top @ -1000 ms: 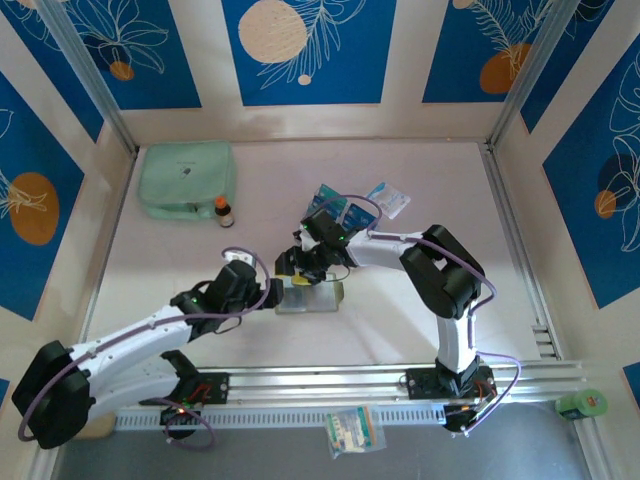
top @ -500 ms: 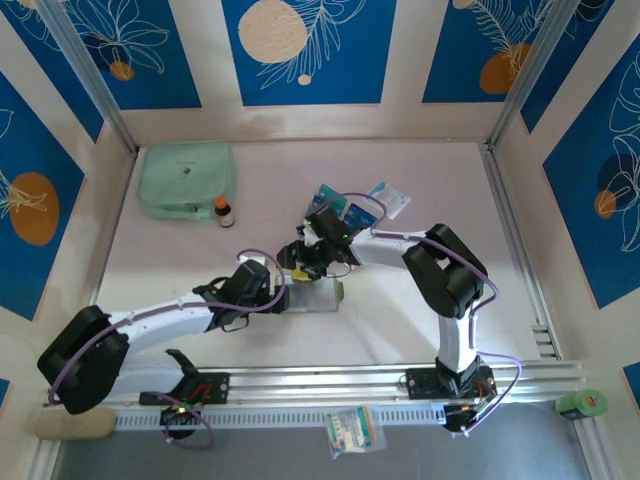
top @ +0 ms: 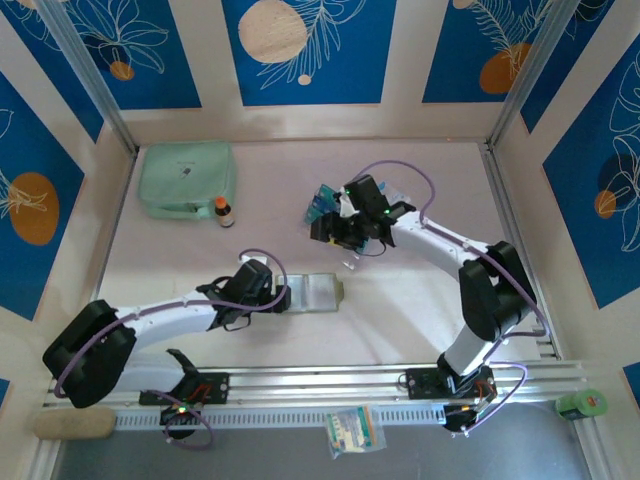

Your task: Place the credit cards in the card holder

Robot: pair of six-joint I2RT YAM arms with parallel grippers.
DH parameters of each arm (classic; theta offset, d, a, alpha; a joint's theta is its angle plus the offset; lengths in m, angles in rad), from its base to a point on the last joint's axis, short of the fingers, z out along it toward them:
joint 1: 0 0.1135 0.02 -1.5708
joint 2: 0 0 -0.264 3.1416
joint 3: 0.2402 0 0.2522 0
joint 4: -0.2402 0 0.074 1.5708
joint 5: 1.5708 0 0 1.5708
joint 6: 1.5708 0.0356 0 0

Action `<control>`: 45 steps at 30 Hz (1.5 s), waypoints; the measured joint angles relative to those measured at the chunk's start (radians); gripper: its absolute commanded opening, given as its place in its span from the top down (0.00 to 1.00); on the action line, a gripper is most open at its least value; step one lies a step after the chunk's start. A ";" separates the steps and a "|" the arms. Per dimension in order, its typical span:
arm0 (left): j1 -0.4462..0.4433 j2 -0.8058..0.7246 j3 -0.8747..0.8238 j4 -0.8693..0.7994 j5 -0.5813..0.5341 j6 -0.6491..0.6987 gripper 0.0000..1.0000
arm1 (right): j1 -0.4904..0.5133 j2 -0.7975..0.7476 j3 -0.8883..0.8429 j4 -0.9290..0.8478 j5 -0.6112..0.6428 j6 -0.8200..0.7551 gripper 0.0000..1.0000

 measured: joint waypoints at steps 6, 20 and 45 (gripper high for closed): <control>0.000 0.003 0.000 0.005 0.000 0.000 0.00 | -0.030 0.000 0.066 -0.179 0.192 -0.198 0.46; 0.000 0.005 0.000 0.005 -0.001 0.000 0.00 | -0.026 0.084 0.204 -0.321 0.438 -0.415 0.69; 0.001 0.009 0.000 0.006 -0.004 0.000 0.00 | 0.037 0.214 0.271 -0.369 0.605 -0.507 0.74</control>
